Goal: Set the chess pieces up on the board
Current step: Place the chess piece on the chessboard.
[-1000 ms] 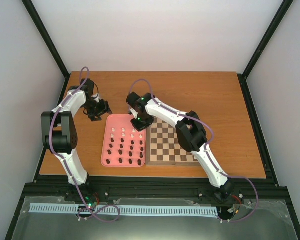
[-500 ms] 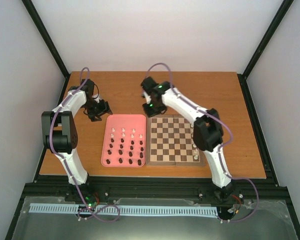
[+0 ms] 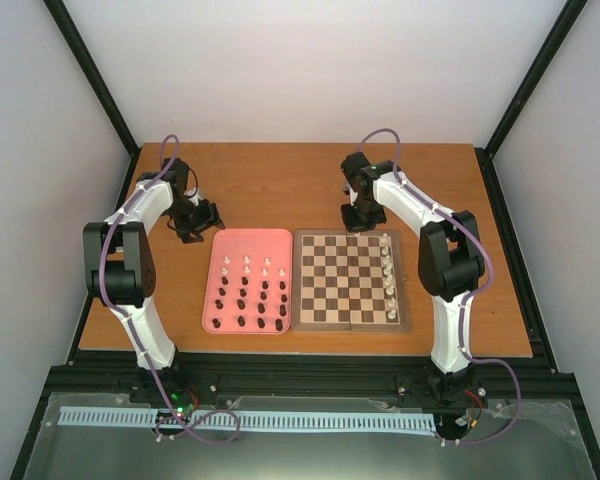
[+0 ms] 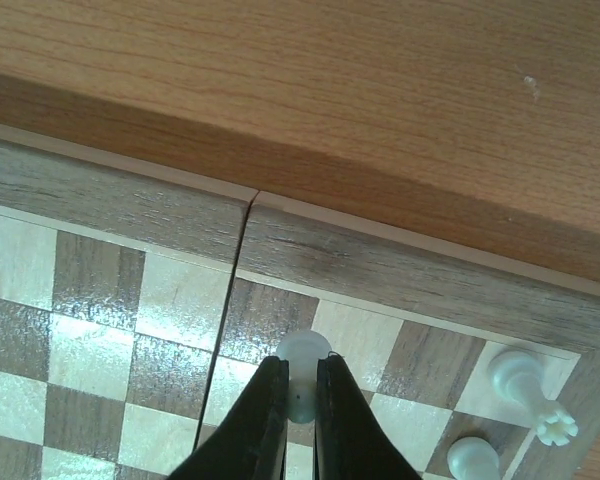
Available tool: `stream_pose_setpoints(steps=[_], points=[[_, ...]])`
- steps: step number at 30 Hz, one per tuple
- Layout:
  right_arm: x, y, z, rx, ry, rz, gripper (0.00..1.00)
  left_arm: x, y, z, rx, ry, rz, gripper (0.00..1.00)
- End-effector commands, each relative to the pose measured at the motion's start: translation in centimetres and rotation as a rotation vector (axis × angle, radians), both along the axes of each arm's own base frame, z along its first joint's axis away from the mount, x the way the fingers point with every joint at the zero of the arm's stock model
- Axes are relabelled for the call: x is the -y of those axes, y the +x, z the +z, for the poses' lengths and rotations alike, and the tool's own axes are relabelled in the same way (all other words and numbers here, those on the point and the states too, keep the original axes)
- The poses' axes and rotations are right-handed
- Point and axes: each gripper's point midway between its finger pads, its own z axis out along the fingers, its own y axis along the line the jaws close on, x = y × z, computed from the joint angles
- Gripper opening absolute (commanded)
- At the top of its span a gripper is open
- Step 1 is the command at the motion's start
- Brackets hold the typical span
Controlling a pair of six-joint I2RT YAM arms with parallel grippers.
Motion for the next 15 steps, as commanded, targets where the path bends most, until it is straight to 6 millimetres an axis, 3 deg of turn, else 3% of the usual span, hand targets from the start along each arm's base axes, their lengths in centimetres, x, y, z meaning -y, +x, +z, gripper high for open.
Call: stream_pose_setpoints(steps=[1, 15], points=[[1.1, 0.4, -0.2, 0.019, -0.045, -0.014, 0.03, 0.1, 0.9, 0.7, 0.022, 0.003, -0.021, 0.78], [4.0, -1.5, -0.5, -0.018, -0.096, -0.047, 0.03, 0.1, 0.9, 0.2, 0.008, 0.002, -0.020, 0.78]])
